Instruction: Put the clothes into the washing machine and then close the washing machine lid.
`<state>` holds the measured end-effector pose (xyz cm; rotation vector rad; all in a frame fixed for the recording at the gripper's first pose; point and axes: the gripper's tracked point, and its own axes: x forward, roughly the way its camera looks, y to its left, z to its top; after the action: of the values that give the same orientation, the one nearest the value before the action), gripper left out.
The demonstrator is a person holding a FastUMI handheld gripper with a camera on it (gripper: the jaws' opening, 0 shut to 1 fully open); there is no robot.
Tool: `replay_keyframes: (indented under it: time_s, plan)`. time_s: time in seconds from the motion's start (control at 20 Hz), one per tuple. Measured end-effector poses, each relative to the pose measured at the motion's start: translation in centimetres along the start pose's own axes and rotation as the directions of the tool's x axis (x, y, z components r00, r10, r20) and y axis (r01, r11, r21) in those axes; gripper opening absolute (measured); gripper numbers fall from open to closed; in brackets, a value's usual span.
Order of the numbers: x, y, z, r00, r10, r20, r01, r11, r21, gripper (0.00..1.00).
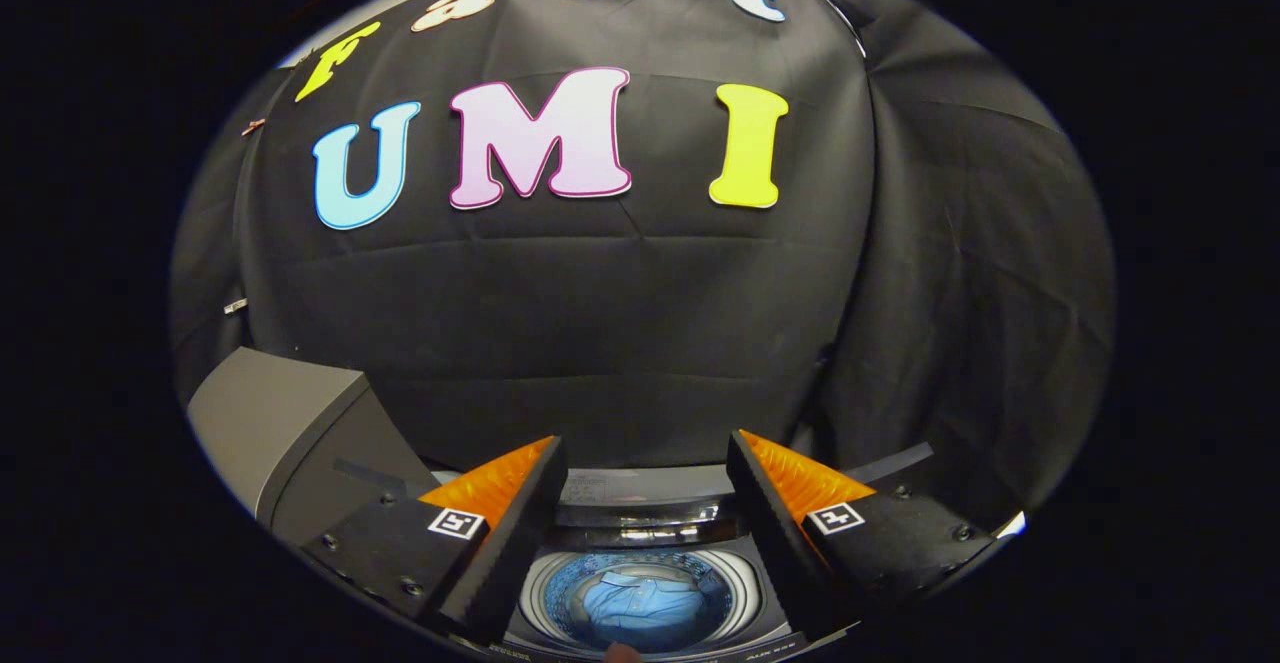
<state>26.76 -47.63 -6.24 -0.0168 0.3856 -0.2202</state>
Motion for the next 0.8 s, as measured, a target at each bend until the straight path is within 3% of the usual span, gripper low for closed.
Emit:
replay_keyframes:
  time_s: [0.45,0.8]
  plan:
    - [0.0,0.1,-0.2,1.000,0.002,0.001,-0.002,1.000,0.007,1.00]
    - [-3.1,-0.4,-3.9,0.980,0.026,-0.198,-0.036,0.998,-0.045,1.00]
